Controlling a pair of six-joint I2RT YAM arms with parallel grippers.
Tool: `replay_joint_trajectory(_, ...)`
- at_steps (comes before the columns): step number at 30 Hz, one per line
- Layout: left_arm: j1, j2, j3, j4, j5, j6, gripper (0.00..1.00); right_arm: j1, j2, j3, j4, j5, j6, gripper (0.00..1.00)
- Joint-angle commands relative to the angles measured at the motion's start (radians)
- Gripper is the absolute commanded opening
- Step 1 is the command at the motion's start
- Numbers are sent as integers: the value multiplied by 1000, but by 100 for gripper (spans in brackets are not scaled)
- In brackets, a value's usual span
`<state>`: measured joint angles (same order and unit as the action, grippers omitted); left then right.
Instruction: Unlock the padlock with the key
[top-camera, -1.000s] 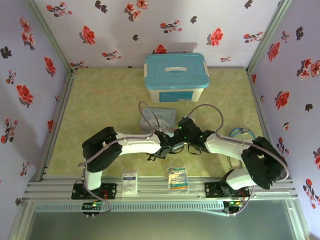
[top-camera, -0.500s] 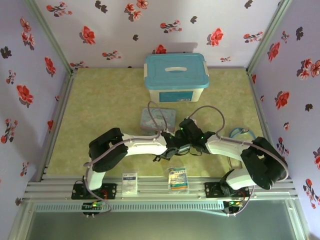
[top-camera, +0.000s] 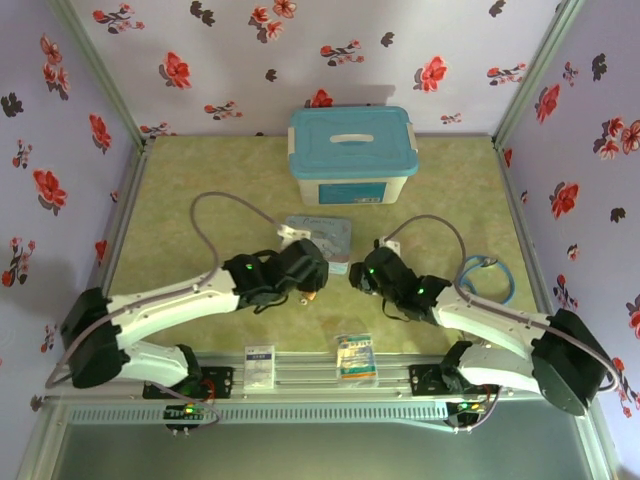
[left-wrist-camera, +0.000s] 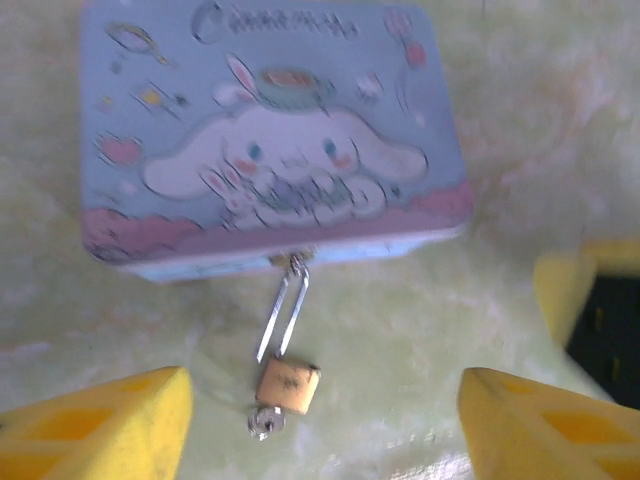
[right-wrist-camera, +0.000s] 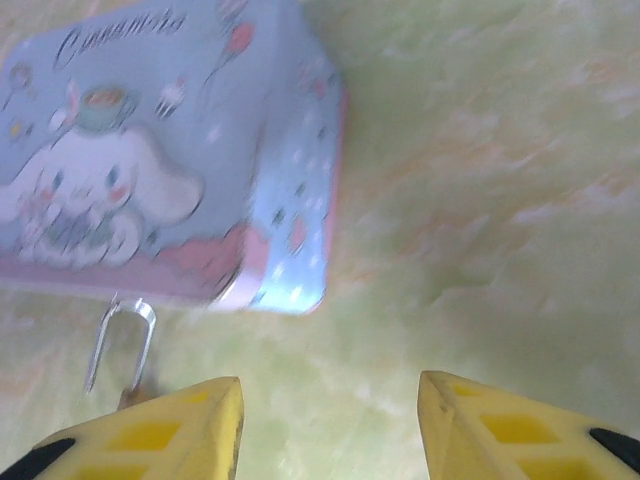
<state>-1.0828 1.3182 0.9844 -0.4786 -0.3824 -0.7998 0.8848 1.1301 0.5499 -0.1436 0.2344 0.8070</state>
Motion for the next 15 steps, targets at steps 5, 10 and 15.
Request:
replay_joint_trajectory(5,196,-82,-125,177,183,61,79,193,244,177,-26,72,60,57)
replay_joint_trajectory(10,248,-116,-170,211,218,55,82,234,456,304,61,20,31,56)
replay_joint_trajectory(15,272,-171,-237,217,221,40,82,272,576,421,-81,137,60,56)
